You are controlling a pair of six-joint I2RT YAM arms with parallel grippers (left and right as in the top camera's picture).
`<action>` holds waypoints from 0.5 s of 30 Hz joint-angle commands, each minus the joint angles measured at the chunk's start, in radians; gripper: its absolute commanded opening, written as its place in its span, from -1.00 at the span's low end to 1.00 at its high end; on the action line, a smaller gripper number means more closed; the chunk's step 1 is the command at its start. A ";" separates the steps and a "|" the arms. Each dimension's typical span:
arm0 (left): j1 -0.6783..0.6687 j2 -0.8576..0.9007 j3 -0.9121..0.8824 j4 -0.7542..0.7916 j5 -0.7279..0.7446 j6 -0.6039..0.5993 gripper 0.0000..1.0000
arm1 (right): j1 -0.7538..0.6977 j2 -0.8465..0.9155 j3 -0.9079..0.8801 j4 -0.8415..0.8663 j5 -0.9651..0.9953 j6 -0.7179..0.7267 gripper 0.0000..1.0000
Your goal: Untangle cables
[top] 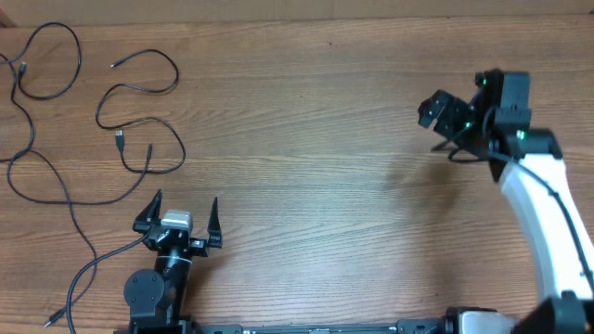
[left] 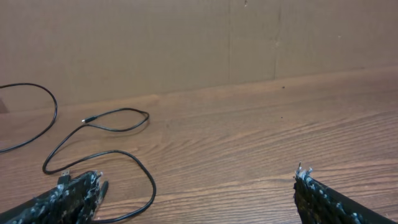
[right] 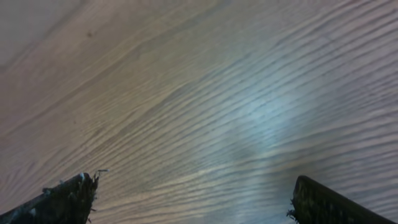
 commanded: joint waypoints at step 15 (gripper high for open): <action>0.010 -0.010 -0.008 0.002 -0.010 0.002 0.99 | -0.003 -0.850 -0.703 0.418 0.113 0.004 1.00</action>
